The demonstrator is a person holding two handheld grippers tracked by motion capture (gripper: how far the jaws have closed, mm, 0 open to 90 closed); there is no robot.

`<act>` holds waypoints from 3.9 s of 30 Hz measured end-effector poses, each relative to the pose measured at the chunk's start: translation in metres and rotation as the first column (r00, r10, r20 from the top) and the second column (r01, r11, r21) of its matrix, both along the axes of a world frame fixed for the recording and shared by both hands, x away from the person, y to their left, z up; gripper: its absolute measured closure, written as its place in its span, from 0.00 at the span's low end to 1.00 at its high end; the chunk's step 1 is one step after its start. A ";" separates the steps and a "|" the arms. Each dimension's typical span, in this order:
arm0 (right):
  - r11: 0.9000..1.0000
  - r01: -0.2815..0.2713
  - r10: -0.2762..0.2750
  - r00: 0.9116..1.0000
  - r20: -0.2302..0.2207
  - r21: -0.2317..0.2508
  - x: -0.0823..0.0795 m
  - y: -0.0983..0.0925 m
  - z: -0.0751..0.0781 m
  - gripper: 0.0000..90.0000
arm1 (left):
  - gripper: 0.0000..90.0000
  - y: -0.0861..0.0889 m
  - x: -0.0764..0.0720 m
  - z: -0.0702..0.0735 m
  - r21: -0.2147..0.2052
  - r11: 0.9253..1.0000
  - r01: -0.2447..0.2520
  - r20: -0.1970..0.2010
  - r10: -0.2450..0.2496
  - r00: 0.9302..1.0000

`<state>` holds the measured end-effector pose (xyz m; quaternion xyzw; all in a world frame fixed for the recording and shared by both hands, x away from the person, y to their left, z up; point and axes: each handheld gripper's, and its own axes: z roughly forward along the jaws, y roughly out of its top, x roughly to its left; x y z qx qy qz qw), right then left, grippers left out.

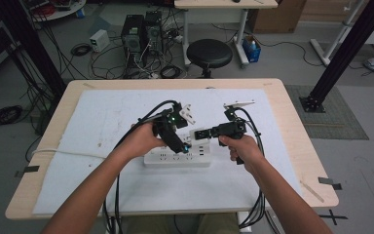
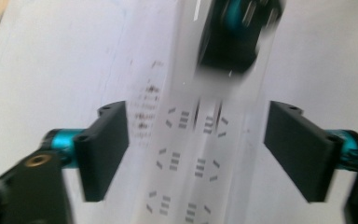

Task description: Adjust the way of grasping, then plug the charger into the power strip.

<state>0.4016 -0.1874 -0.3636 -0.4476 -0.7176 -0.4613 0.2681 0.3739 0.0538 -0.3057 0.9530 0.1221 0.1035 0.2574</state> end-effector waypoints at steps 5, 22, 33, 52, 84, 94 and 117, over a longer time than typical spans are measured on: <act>0.996 0.003 0.000 0.999 0.036 -0.086 -0.002 -0.018 0.005 0.69 | 0.23 0.028 0.006 -0.003 0.006 0.997 -0.077 -0.068 0.077 0.995; 0.930 -0.003 0.081 0.977 0.198 -0.367 -0.012 -0.054 0.035 0.69 | 0.23 0.110 0.011 -0.002 0.185 0.960 -0.211 -0.063 0.226 0.972; 0.855 -0.005 0.175 0.944 0.280 -0.519 -0.019 -0.069 0.063 0.69 | 0.23 0.134 0.007 0.000 0.226 0.956 -0.190 -0.052 0.206 0.977; 0.617 -0.086 0.473 0.835 0.281 -0.783 -0.027 -0.051 0.081 0.69 | 0.23 0.150 -0.004 0.000 0.239 0.947 -0.217 -0.097 0.245 0.965; 0.577 -0.181 0.622 0.729 0.285 -0.796 -0.010 0.024 0.073 0.69 | 0.23 0.143 0.003 -0.016 0.232 0.950 -0.211 -0.067 0.232 0.970; 0.516 -0.235 0.704 0.665 0.251 -0.824 0.010 0.077 0.062 0.69 | 0.23 0.154 0.001 -0.033 0.238 0.948 -0.213 -0.090 0.240 0.967; 0.302 -0.297 0.840 0.533 0.106 -0.906 0.015 0.135 0.013 0.69 | 0.23 0.162 -0.002 -0.042 0.228 0.950 -0.213 -0.079 0.236 0.969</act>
